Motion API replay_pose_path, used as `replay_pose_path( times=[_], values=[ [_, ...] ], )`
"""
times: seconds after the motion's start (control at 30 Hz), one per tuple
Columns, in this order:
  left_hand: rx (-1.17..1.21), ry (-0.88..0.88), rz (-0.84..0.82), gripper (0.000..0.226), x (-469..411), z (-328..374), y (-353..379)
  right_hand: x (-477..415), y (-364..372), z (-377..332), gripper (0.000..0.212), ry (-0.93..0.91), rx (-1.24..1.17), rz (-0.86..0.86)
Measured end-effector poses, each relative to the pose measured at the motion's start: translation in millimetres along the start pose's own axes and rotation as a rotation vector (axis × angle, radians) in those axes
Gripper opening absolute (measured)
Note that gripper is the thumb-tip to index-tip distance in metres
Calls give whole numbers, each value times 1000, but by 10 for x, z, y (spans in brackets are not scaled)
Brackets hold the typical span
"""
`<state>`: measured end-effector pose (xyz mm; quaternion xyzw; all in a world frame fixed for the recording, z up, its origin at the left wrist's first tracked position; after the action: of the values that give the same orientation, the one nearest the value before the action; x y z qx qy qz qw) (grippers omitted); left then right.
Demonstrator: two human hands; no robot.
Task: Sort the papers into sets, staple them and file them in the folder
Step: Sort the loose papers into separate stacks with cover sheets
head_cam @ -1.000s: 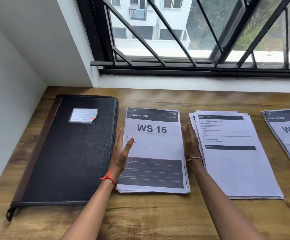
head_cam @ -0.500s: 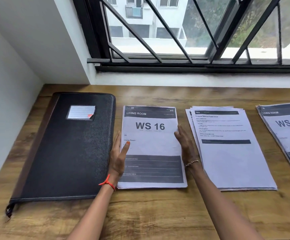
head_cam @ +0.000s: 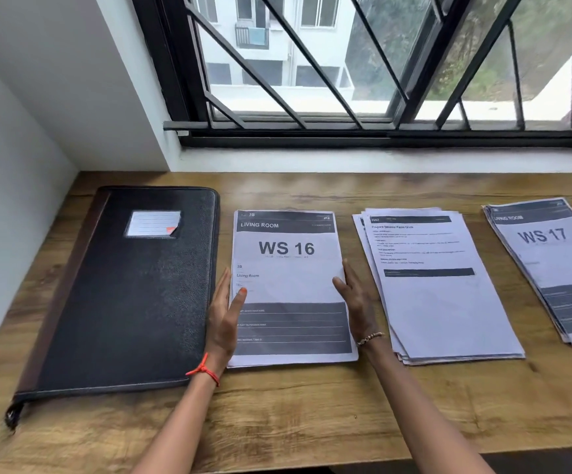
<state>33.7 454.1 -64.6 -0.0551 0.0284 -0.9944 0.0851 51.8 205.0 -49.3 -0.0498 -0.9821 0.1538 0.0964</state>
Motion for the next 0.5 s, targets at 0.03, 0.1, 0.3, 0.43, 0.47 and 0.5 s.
replay_pose_path(
  times=[0.03,0.1,0.3,0.43,0.47,0.5],
  values=[
    [11,-3,-3,86,-2,9,-2,-4,-8,22,77,-2,17,-7],
    [54,-16,-4,88,0,19,-9,-1,-16,16,80,3,4,-24],
    [59,-15,1,89,23,7,-14,69,-39,46,82,12,-26,72],
    [39,-25,-11,88,22,23,-1,43,-27,89,86,18,-20,17],
    [40,-25,-10,88,18,49,6,32,-42,62,83,20,-37,15],
    [41,-28,-4,88,3,60,3,7,-58,57,77,14,-38,13]
  ],
)
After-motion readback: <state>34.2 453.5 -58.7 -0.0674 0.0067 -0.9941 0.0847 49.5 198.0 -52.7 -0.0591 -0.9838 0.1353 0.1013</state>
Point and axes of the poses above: each hand's wrist, its own x-axis away from the middle knuckle, its own y-axis out of the palm, z = x × y, the point moved 9 cm from there along -x, towards the middle knuckle, and after that the axes turned 5 degrees about x, right-handed, at the moved point
